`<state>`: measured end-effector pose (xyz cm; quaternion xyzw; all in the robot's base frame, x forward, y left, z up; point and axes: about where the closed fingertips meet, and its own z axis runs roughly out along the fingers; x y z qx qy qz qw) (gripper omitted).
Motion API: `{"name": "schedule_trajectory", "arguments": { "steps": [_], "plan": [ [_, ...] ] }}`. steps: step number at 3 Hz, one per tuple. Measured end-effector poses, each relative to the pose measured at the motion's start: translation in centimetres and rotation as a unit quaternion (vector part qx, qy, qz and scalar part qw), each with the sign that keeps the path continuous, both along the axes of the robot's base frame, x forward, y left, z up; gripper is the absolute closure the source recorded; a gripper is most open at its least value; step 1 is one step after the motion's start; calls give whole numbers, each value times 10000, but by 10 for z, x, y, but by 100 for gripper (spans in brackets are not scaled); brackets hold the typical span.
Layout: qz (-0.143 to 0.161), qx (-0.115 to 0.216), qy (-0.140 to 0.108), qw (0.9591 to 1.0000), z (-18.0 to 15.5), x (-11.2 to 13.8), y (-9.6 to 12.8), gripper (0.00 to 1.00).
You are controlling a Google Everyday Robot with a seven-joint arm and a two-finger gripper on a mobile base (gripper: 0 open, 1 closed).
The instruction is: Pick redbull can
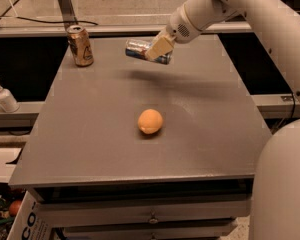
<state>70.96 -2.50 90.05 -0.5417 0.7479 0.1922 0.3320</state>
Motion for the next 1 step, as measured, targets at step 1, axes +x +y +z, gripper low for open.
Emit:
{"name": "schedule_trajectory", "arguments": {
  "steps": [1],
  "plan": [
    [10,192,68,9998,28,-10,-14,100]
  ]
}}
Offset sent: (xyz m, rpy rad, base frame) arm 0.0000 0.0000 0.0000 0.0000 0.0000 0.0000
